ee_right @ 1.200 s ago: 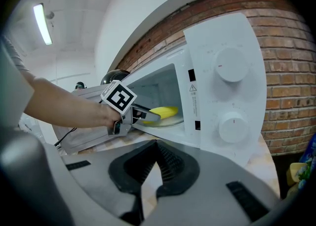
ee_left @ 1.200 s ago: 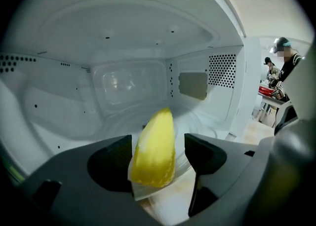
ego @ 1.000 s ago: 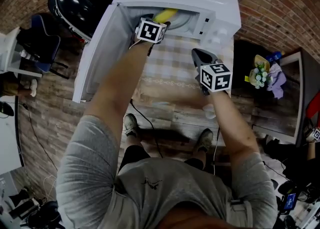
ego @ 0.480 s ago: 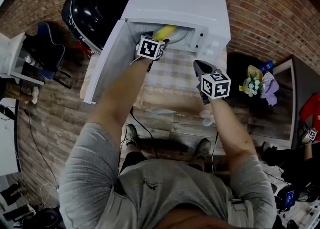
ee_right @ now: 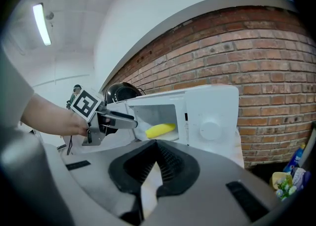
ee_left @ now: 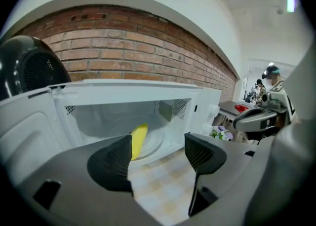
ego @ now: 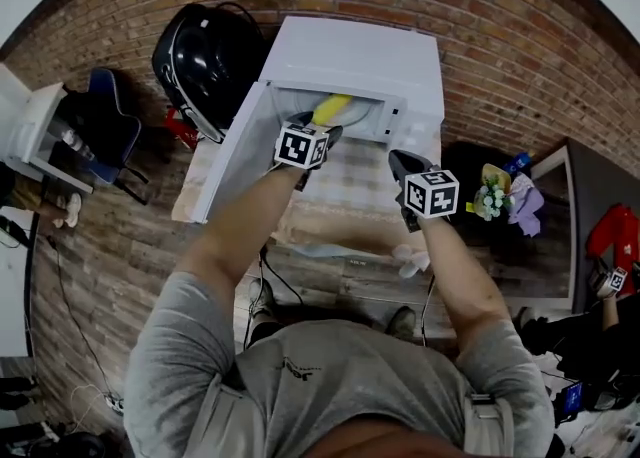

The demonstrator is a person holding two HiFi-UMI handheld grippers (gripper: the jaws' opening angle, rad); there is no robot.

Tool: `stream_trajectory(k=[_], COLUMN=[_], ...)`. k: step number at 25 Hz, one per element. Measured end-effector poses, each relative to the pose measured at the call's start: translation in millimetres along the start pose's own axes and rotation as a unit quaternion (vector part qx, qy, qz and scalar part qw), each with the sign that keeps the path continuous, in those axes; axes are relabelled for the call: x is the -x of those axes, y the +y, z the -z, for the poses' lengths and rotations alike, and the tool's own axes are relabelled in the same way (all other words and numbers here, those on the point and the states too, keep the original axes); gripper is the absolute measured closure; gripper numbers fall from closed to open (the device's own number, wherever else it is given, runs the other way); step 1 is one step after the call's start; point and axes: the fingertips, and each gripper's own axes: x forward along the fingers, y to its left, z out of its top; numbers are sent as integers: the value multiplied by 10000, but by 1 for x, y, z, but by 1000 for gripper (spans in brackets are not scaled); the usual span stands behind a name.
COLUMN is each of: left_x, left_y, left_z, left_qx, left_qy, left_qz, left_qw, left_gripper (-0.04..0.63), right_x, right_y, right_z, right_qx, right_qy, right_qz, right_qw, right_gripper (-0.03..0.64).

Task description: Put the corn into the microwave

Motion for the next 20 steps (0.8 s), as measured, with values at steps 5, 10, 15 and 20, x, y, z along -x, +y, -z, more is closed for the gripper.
stream_trajectory(k=[5,10,15,20], left_x=[34,63,83,93], left_y=[-29,-52,-63,-75], left_z=[-19,-48,-54,-48], left_qx=[8,-70,-39,-138], left_qy=[-257,-614,-686,-496], left_qz=[369,758,1190,1461], left_qw=[9990,9952,9905,9879], left_gripper=[262,264,264,267], right_x=[9,10,18,35], right_y=[11,20,36,48], right_z=[-25,-42,-53,-59], right_qx=[51,38,-153,-346], right_qy=[-98,-172,-313,-482], right_qz=[-116,-117,127,294], right_qw=[9999,9998,9993,9978], right_gripper=[598,600,600,600])
